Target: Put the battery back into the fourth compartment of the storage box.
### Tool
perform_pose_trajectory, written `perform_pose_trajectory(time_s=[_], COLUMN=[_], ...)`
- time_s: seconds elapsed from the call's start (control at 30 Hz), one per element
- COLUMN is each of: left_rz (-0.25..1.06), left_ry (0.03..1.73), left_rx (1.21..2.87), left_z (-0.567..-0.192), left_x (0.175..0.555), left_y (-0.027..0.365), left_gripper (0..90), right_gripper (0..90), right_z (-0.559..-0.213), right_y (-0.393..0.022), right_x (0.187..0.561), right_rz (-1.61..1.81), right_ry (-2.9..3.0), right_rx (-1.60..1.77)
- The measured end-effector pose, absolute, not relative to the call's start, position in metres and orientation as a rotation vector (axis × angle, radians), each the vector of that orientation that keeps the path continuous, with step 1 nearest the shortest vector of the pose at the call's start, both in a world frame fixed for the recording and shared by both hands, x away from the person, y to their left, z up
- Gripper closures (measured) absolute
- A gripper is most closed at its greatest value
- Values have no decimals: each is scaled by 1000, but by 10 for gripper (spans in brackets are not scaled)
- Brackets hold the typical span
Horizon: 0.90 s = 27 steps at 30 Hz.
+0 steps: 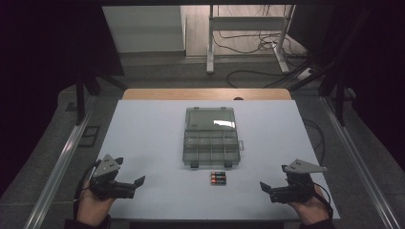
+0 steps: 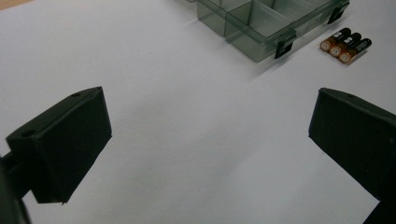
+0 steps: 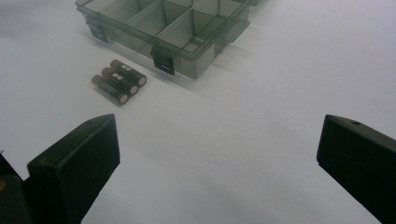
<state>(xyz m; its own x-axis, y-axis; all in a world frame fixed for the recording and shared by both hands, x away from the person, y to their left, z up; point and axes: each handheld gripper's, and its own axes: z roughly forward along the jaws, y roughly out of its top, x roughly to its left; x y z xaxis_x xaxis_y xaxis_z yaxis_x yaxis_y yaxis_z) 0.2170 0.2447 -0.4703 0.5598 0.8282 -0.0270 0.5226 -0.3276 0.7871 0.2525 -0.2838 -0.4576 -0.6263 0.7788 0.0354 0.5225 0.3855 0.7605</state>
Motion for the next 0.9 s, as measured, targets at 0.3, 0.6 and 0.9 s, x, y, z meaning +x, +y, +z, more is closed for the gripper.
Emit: perform_pose_trajectory(time_s=[0.3, 0.6, 0.9], left_rz=[491, 493, 493], left_ry=[1089, 1090, 1101], left_rx=[2013, 2019, 2021], left_z=[-471, -472, -472], left_x=[218, 218, 219], left_y=[245, 244, 245], left_gripper=[0, 0, 0], right_gripper=[0, 0, 0], right_z=[-457, -454, -451], right_y=[-280, -276, -268], right_x=[253, 255, 259], right_rz=[1094, 1088, 1093], right_ry=[2335, 2343, 2368], right_rx=[1113, 1101, 1082])
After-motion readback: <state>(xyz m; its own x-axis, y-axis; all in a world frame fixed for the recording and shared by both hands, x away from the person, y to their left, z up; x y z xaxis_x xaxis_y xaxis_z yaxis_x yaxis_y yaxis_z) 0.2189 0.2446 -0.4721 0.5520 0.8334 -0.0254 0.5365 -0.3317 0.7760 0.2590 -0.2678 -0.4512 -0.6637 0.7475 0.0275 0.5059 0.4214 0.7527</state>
